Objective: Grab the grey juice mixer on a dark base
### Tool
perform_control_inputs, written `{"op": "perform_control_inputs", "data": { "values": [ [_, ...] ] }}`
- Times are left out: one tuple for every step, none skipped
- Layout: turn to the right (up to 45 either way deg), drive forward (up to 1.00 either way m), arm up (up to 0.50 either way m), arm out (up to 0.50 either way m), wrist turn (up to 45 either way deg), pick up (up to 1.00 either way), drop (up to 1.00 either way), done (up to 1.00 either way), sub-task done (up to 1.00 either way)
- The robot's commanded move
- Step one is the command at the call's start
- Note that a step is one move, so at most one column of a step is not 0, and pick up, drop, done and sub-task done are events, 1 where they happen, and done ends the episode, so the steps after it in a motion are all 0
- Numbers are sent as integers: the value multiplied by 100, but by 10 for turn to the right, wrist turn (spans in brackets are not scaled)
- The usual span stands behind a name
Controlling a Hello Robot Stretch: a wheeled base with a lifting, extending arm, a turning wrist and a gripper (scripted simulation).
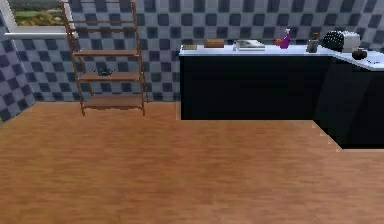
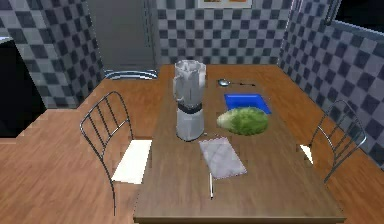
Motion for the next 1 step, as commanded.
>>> {"op": "perform_control_inputs", "data": {
  "values": [
    [0, 0, 50, 0, 0, 0, 0, 0, 0]
  ]
}}
